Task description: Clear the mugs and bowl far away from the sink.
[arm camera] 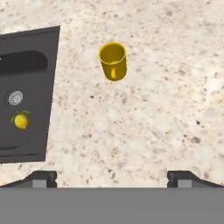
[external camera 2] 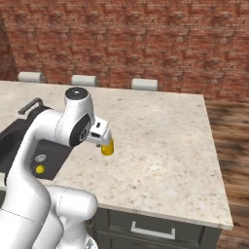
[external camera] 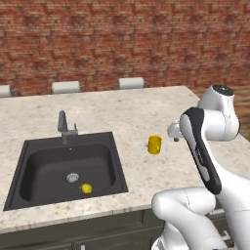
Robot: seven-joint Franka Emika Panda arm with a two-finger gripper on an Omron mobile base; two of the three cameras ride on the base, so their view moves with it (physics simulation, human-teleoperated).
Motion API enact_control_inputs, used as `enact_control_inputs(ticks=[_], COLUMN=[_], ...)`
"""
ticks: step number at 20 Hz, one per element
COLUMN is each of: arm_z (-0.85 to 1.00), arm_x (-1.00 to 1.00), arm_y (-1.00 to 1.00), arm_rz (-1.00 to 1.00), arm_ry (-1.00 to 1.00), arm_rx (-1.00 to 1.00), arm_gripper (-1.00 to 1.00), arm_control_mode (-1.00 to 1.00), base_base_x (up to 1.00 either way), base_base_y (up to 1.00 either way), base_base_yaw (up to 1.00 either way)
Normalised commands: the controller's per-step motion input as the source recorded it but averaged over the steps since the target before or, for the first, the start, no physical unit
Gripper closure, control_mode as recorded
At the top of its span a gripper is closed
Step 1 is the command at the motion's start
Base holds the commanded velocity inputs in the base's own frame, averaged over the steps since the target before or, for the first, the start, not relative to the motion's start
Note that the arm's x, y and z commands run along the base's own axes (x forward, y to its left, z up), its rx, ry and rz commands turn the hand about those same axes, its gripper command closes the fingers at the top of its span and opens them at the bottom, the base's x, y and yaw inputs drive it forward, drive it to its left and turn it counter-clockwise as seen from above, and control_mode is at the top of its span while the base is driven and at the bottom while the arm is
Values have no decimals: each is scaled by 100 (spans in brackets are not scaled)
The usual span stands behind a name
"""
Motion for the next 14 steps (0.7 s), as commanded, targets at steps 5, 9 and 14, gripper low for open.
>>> enact_control_inputs(ticks=[5,9,14], arm_z=[-33,-33,-37], arm_x=[60,48,38], arm_y=[1,1,8], arm_rz=[0,0,0], arm_ry=[0,-7,0], arm_rx=[0,-2,-3], arm_gripper=[-100,-100,-100], arm_control_mode=[-100,-100,-100], base_base_x=[0,0,0], base_base_y=[0,0,0], base_base_yaw=[0,0,0])
